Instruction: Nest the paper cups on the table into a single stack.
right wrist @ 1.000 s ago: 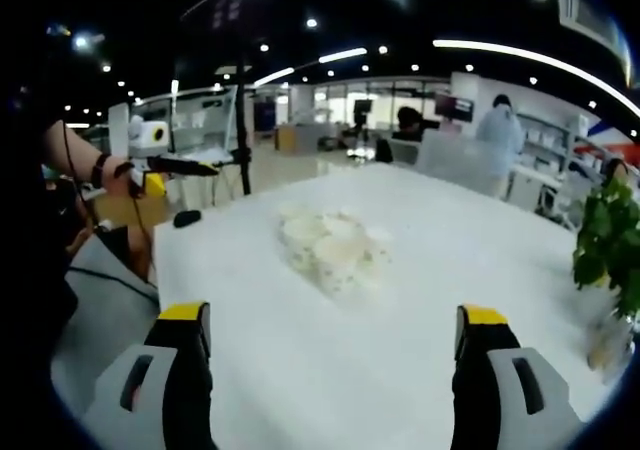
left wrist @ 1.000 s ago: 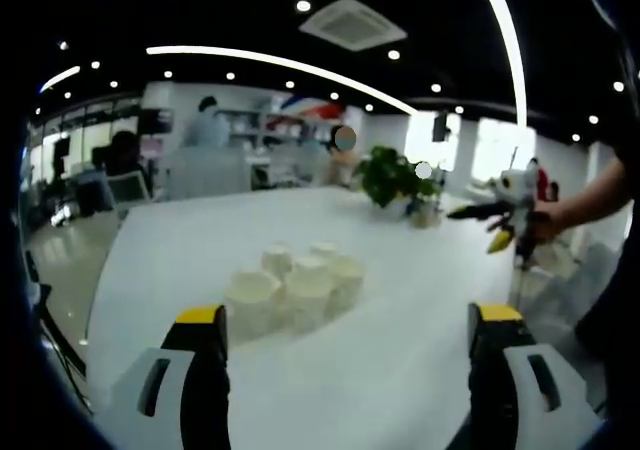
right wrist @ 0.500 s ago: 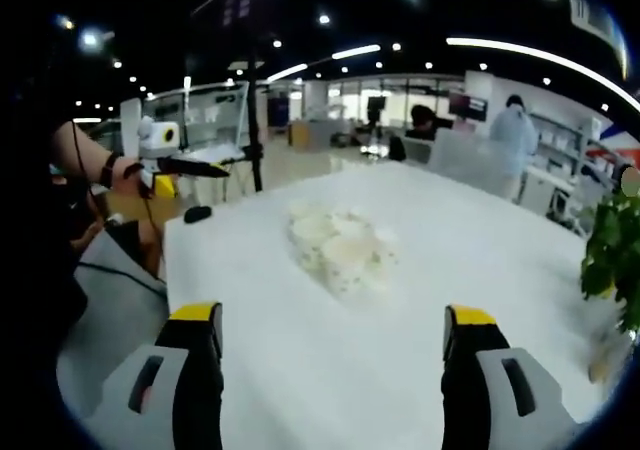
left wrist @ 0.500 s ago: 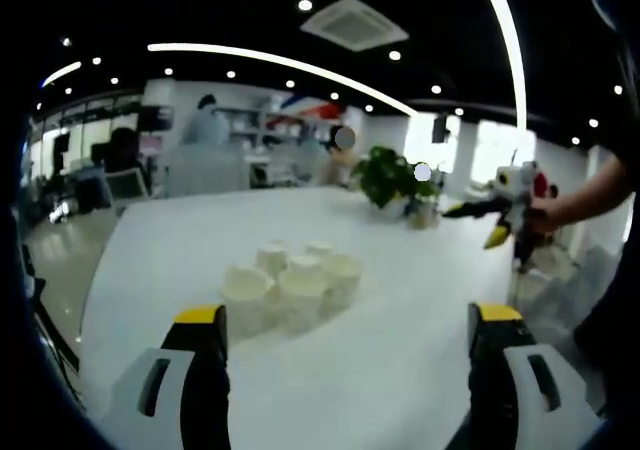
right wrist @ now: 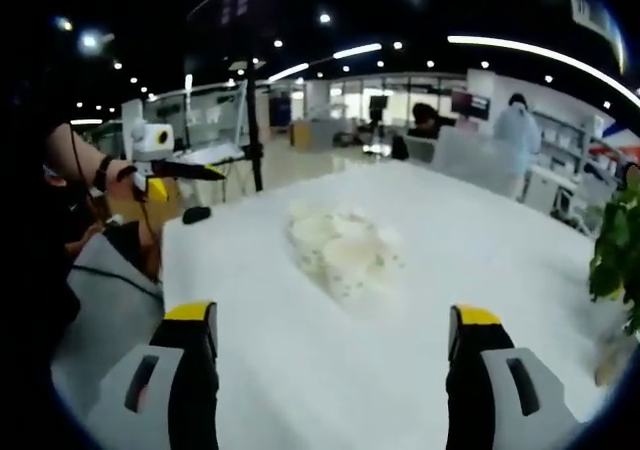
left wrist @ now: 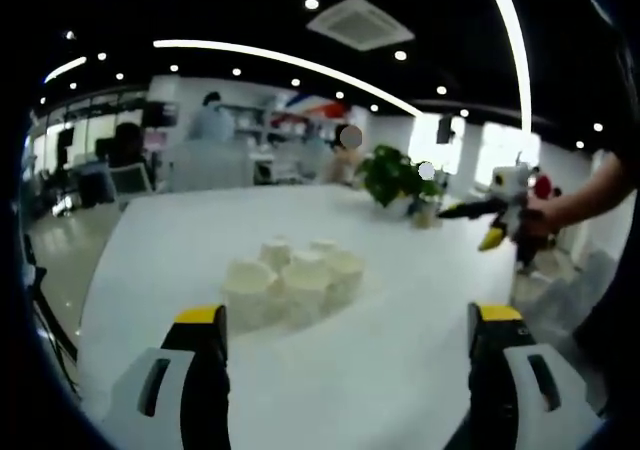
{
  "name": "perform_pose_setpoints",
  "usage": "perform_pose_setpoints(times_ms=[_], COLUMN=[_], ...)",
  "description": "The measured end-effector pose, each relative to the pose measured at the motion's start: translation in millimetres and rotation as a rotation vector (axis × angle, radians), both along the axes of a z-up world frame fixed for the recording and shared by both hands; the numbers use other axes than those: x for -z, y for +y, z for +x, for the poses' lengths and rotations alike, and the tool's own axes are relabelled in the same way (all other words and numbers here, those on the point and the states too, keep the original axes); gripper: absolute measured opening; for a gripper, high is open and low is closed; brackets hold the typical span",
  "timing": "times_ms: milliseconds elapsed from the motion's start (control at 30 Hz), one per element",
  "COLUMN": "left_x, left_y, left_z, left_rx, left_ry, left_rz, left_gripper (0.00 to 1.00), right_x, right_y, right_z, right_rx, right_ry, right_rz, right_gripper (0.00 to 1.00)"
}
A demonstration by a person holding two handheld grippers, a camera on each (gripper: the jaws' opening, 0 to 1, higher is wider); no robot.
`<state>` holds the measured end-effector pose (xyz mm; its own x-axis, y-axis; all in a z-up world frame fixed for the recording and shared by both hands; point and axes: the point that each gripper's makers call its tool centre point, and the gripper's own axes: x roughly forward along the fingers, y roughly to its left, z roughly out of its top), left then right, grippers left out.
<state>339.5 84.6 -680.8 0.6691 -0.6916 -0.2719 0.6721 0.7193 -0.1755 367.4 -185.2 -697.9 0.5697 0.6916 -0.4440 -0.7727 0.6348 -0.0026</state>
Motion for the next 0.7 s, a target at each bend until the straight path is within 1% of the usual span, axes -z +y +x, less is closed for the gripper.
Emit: perform_pose_setpoints(times_ms=[167, 233, 333, 433, 467, 533, 700], left_x=[0.4, -0.6, -1.7, 0.6, 0.4, -0.3, -0.6], left_y=[1, 0, -2, -3, -3, -4, -5], left_z=[-1.4, -2.4, -2.8, -4.0, -4.2, -5.2, -6.0], left_rx=[-0.019, -0.021, -0.018, -0.021, -0.022, -0.027, -0.032], left_ry=[0.012, 0.012, 0.010, 0.014, 0.013, 0.011, 0.016], left_rz=[-0.015, -0.015, -0.017, 0.005, 0.004, 0.004, 0.003], left_gripper=[1.00, 1.00, 1.00, 1.00, 1.00, 1.00, 1.00], right_x=[5.6, 9.1, 11.2, 15.0, 15.5, 16.9, 23.0], right_y=[12, 18, 25, 31, 33, 37, 43], right_z=[13, 19, 26, 36, 37, 41, 48], right_rx=[-0.016, -0.032, -0.045, -0.044, -0.048, -0.061, -0.083], right_ry=[-0.007, -0.012, -0.013, -0.024, -0.030, -0.037, -0.032], right_rz=[0.005, -0.001, 0.010, 0.019, 0.017, 0.020, 0.009], right_gripper=[0.95, 0.95, 0.95, 0.98, 1.00, 1.00, 1.00])
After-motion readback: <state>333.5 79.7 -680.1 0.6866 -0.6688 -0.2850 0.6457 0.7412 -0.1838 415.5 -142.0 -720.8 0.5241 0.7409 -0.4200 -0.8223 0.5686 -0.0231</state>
